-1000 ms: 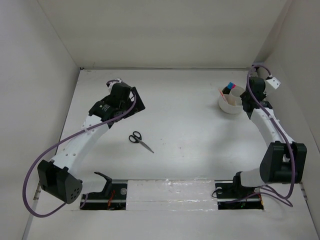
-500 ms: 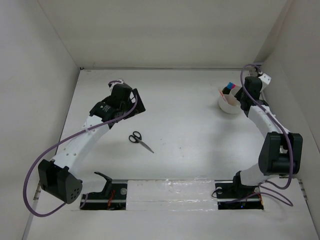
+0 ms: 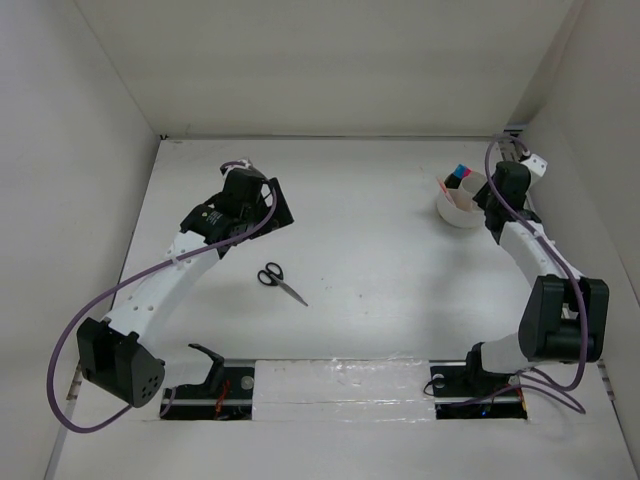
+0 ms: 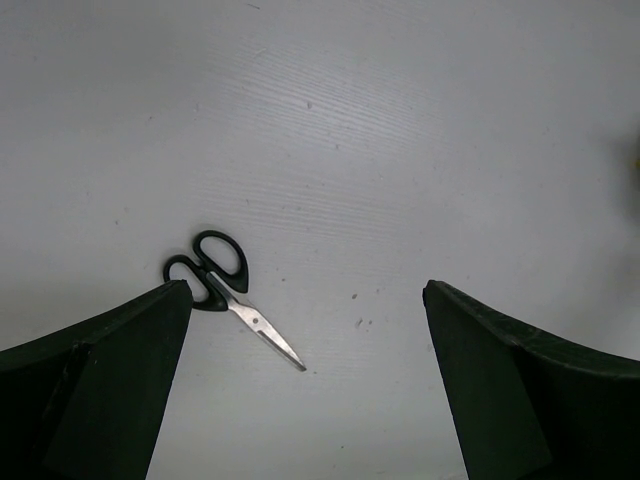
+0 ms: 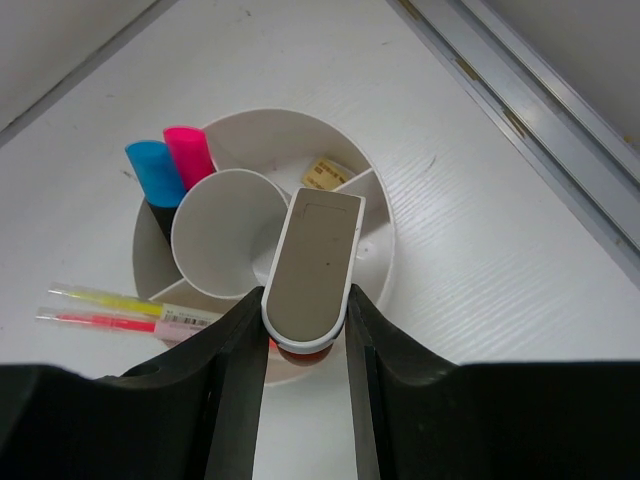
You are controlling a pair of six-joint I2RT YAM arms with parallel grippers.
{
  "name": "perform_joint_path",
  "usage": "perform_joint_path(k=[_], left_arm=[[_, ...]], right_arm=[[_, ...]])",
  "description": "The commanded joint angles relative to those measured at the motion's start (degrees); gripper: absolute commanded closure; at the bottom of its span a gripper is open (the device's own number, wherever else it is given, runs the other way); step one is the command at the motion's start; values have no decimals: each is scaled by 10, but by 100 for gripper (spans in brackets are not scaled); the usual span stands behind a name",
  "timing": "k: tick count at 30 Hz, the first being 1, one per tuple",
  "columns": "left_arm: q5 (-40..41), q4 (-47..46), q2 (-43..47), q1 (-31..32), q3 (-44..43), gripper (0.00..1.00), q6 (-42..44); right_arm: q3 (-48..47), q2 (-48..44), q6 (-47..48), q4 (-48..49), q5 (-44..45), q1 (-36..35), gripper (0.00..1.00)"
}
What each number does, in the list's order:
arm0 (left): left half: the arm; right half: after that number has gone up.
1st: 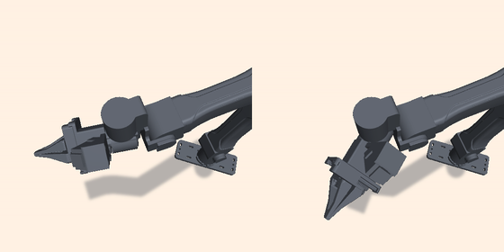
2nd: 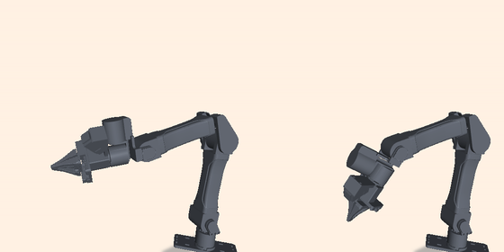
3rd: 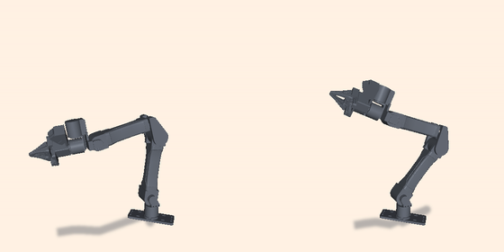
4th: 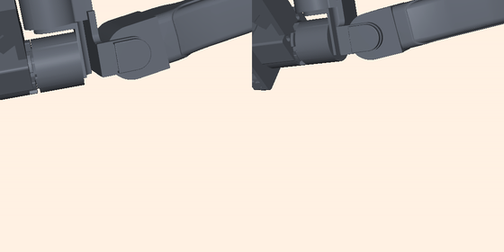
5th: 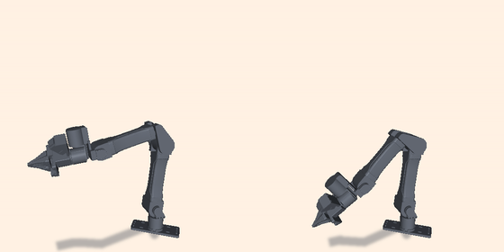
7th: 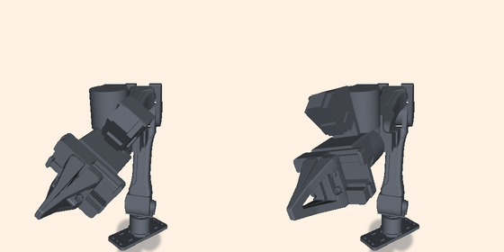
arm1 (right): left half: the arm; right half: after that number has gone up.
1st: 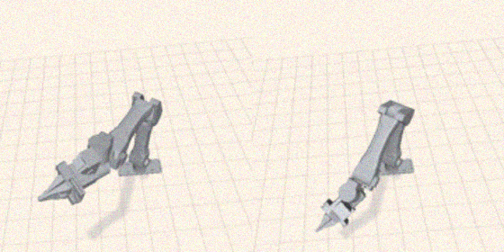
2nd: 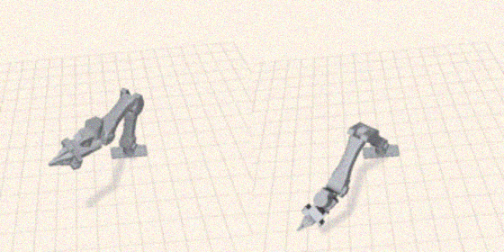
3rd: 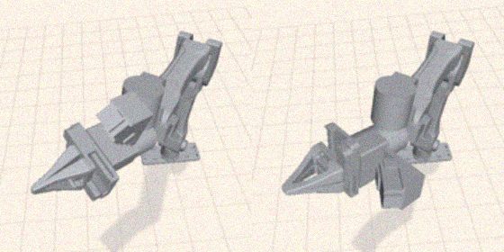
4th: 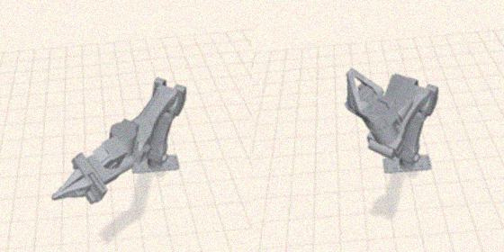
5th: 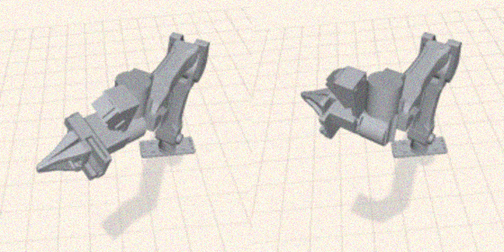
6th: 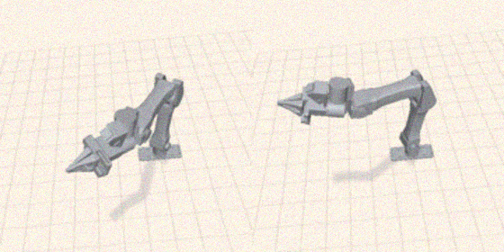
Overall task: Sort the stationery into containers
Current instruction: Place the stapler in the storage box.
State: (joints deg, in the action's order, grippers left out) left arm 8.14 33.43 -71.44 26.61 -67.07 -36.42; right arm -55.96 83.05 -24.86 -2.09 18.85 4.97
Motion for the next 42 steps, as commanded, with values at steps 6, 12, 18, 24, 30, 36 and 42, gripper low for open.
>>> perform_joint_path(k=[6,12,18,24,30,36,42], left_arm=[[-15,-16,2,1,4,0,7],[-15,-16,2,1,9,0,13],[-15,-16,2,1,9,0,13],[-21,-16,2,1,9,0,13],[-26,-21,2,1,9,0,13],[-26,-21,2,1,9,0,13],[-26,-21,2,1,9,0,18]], right_arm=[[8,-23,12,45,-21,21,100],[13,-10,12,61,-40,21,100],[18,2,12,68,-51,27,100],[18,13,12,68,-56,32,100],[24,19,7,74,-61,32,100],[24,24,7,74,-61,32,100],[29,29,7,74,-61,32,73]])
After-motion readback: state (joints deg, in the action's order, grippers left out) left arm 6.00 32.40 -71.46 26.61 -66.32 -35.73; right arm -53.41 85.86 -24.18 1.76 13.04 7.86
